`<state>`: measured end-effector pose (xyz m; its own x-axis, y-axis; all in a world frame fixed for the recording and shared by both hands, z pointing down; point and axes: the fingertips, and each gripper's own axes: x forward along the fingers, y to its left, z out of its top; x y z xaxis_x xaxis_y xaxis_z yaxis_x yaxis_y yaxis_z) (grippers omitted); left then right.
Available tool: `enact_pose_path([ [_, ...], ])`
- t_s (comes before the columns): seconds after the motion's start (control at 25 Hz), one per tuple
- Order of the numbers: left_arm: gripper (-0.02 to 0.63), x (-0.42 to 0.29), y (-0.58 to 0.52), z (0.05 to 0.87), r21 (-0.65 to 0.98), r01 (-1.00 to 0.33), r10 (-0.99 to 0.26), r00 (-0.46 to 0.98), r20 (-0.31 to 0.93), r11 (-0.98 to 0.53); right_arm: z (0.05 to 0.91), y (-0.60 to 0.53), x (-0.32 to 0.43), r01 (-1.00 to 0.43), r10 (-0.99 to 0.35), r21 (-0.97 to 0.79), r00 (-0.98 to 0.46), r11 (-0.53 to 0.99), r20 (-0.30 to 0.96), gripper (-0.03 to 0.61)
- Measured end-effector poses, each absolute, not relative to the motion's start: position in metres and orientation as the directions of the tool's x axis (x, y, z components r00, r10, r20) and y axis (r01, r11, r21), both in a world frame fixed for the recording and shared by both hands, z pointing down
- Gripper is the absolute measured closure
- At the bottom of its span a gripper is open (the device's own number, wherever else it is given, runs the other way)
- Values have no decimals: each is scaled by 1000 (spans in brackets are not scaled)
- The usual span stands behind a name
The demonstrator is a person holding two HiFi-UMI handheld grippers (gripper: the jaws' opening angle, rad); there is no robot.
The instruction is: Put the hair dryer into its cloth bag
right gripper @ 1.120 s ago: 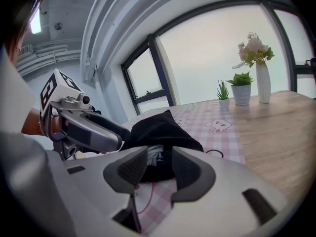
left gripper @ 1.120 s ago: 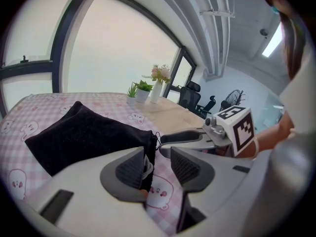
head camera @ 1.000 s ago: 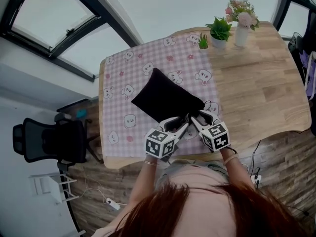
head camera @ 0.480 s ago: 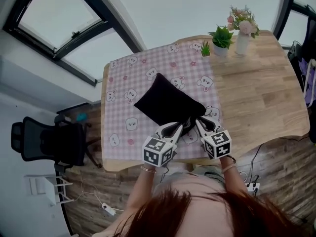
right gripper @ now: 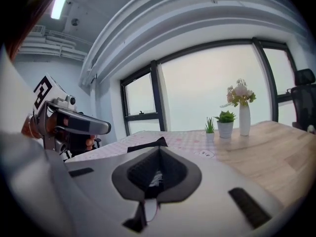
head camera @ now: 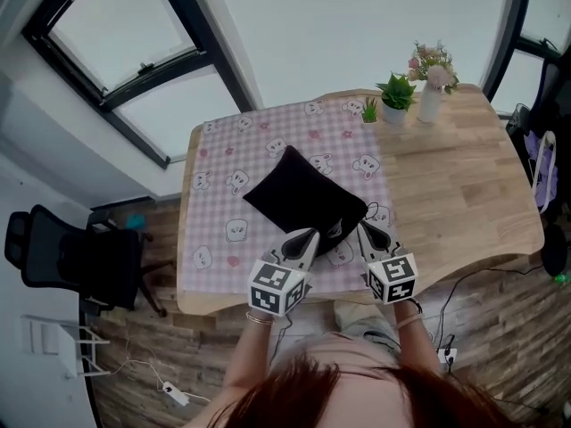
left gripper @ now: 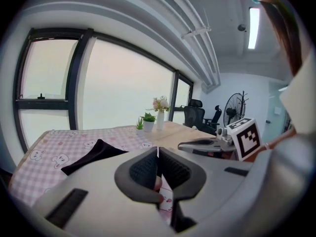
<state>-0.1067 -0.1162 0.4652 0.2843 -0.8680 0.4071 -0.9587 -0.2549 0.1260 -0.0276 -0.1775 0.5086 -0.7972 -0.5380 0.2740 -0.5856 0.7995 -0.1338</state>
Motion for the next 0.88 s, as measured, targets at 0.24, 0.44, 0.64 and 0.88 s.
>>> enact_pose_path([
  [0.24, 595, -115, -94, 433, 100, -965, -909, 260, 324, -240, 477, -157, -24, -595, -576, -22, -786, 803, 224, 578],
  [0.44, 595, -121, -76, 408, 66, -970, -933, 242, 266, -233, 447, -139, -22, -620, -622, 73, -765, 781, 167, 580],
  [0.64, 595, -121, -62, 382, 33, -973, -949, 229, 216, -227, 418, -121, -19, -635, -635, 37, -765, 772, 105, 580],
  [0.88, 595, -117, -39, 334, 59, -974, -968, 225, 109, -220, 370, -105, -7, -671, -671, 25, -740, 741, 40, 580],
])
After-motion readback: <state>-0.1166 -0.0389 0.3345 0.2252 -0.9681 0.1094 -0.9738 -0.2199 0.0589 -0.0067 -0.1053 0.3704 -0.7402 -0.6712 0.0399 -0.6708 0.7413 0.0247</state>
